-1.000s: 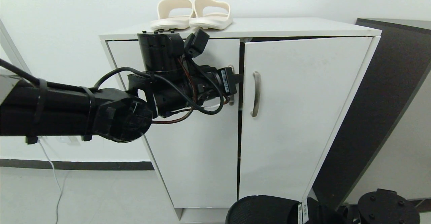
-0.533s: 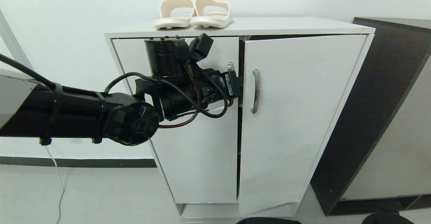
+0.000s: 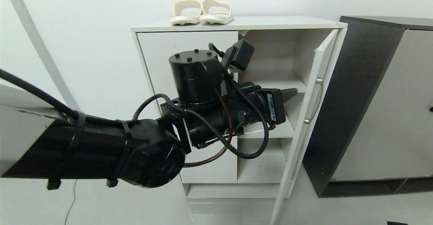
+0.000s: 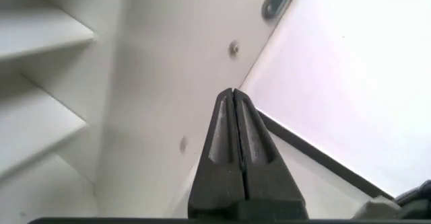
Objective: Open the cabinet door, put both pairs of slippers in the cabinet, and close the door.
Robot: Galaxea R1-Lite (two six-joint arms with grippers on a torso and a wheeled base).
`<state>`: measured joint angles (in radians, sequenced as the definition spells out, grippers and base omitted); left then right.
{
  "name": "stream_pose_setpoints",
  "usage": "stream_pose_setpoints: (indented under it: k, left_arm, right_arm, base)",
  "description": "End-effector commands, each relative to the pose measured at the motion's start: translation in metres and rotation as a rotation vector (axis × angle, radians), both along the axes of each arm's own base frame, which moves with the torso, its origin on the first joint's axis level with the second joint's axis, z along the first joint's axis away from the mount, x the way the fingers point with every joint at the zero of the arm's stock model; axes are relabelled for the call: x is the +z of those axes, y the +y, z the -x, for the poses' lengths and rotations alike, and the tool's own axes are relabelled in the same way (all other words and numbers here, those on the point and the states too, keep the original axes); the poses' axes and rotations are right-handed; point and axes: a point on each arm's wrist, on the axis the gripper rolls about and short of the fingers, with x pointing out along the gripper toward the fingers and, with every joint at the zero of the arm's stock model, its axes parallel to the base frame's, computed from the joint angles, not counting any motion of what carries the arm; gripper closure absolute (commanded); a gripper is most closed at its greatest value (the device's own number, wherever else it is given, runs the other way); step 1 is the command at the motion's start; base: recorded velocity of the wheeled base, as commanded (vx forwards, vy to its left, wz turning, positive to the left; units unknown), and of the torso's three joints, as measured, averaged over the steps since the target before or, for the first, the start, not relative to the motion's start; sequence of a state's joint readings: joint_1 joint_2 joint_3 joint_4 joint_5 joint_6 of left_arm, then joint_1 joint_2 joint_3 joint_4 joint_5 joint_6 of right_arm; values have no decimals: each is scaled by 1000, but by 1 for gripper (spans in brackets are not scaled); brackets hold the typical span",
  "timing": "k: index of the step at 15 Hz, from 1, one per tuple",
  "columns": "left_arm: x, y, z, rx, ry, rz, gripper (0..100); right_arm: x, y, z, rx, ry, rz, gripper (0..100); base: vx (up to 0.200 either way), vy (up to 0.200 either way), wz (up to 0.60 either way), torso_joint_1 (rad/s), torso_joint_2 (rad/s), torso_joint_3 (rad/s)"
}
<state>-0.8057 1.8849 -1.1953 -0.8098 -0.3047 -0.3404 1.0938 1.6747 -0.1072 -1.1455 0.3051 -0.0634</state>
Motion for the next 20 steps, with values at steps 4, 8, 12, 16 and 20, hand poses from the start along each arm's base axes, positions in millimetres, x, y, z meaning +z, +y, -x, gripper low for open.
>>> stream_pose_setpoints:
  k: [4, 8, 12, 16, 20]
  left_arm:
    - [-1, 29, -9, 79, 14, -11, 100]
    - [12, 94, -13, 236, 7, -8, 100]
    - [29, 180, 24, 493, 42, -61, 100]
    - [25, 229, 93, 872, -43, -106, 100]
    - [-31, 265, 184, 1235, -124, -219, 100]
  right_arm:
    - [1, 4, -8, -37, -16, -26, 100]
    - [1, 22, -54, -428, -101, -16, 100]
    - [6, 38, -109, -888, -202, -38, 100]
    - [13, 53, -149, -1193, -302, -73, 100]
    - [15, 54, -161, -1289, -331, -76, 100]
  base:
    - [0, 0, 0, 0, 0, 0]
    - [0, 0, 0, 0, 0, 0]
    - [0, 0, 0, 0, 0, 0]
    - [0, 0, 0, 0, 0, 0]
    - [0, 0, 0, 0, 0, 0]
